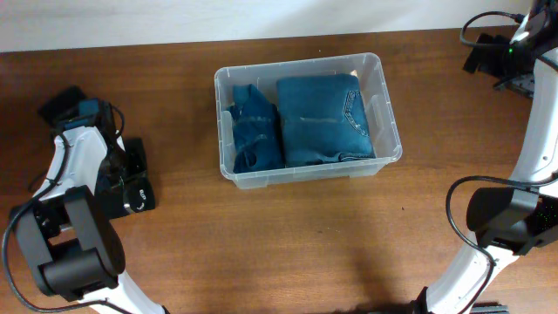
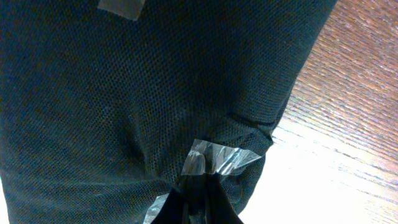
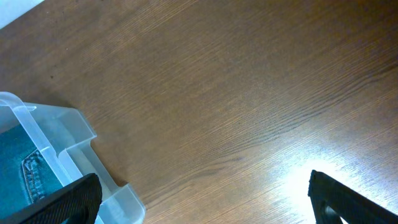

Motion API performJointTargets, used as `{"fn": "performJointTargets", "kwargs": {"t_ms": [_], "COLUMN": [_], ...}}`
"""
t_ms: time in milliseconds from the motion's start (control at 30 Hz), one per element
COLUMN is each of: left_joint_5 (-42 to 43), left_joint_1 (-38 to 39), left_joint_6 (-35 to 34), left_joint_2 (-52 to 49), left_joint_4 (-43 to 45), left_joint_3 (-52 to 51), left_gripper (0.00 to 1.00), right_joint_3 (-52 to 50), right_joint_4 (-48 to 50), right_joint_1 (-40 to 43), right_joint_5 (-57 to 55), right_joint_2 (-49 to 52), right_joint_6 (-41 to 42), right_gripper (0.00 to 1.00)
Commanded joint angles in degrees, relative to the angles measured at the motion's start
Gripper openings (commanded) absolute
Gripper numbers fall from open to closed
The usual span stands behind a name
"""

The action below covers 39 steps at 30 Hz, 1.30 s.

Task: Pack container
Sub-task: 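Move left gripper back and grasp the black taped garment, then carry black garment with left gripper and lower onto teal garment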

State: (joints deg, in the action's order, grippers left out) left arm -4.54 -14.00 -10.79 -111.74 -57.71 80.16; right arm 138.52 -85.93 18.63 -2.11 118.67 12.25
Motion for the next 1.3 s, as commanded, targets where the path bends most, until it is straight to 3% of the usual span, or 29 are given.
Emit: {"fn": "performJointTargets", "kwargs": {"t_ms": [0, 667, 1000, 1267], "left_joint_5": [0.7, 0.7, 0.7, -1.5], "left_joint_1": [-0.2, 2.8, 17.7, 30.9], "left_joint_6": [0.2, 0.2, 0.0, -8.4], "left_joint_2": [0.9, 9.7, 10.6, 10.3], "left_joint_4": [0.5, -16.2, -16.7, -10.3], "left_joint_3": [-0.5, 21.4, 36.7, 38.1], "left_gripper": [0.01, 0.01, 0.01, 0.01], "right_joint_3": [0.3, 0.3, 0.3, 0.3], "right_joint_4": [0.0, 0.0, 0.0, 0.0], "right_joint_1": [0.1, 0.1, 0.1, 0.1], "right_joint_5": [-0.5, -0.5, -0.5, -0.5], "right_joint_2": [-0.2, -0.2, -0.2, -0.2], "right_joint_6": [0.7, 0.7, 0.7, 0.7], "right_gripper": [0.98, 0.98, 0.98, 0.98]}}
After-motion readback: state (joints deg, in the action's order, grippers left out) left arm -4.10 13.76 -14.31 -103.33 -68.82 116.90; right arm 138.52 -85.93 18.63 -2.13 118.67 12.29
